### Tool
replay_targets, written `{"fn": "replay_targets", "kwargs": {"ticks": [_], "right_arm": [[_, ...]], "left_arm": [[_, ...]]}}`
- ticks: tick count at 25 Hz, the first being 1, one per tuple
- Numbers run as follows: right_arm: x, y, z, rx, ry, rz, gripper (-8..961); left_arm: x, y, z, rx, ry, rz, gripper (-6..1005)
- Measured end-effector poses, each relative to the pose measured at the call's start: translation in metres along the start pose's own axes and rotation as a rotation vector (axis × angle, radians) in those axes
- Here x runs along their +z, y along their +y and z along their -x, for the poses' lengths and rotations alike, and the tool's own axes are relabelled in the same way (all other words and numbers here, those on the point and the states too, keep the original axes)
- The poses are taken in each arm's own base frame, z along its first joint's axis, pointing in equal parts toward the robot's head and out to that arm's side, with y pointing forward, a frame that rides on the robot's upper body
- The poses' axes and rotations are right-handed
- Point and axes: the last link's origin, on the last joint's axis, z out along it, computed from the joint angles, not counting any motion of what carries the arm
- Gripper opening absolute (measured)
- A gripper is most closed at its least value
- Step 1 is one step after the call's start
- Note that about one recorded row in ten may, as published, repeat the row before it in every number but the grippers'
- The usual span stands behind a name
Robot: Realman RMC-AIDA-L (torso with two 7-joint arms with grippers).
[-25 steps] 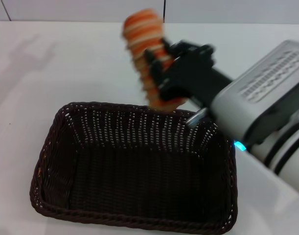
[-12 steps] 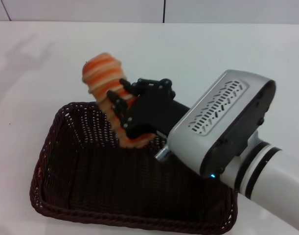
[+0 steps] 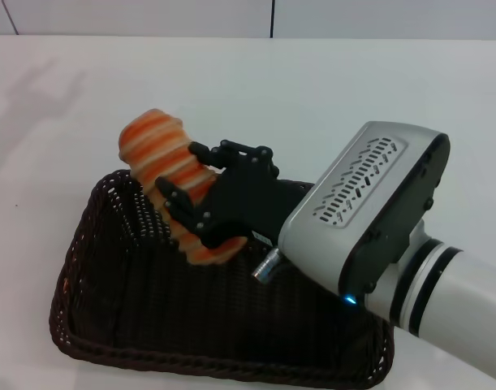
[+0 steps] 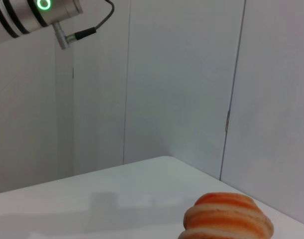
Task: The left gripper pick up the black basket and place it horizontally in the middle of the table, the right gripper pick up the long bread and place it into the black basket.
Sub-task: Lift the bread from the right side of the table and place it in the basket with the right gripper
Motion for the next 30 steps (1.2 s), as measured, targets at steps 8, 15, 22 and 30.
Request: {"fn": "replay_targets", "kwargs": {"ticks": [8,15,22,30], "right_arm": [[0.000,0.001,0.001,-0.001,-0.003,0.001,505],[-0.001,0.009,0.002,-0.025,-0.007,0.033,552],[-0.002,0.009,0.005,-0.037,-0.016,0.035,598],[-0.019,-0.040,0.011,-0.077,-0.071,-0.207,666]], "left_arm": [[-0.002,-0.001,-0.002,-0.005,0.010,-0.004,588],[-0.003,-0.001,-0.002,-0.002,0.010,-0.008,588],[-0.007,-0.004,-0.004,0.000,0.017,-0.014,588],[-0.012,-0.004,0.001,-0.019,0.011,-0.025,588]]}}
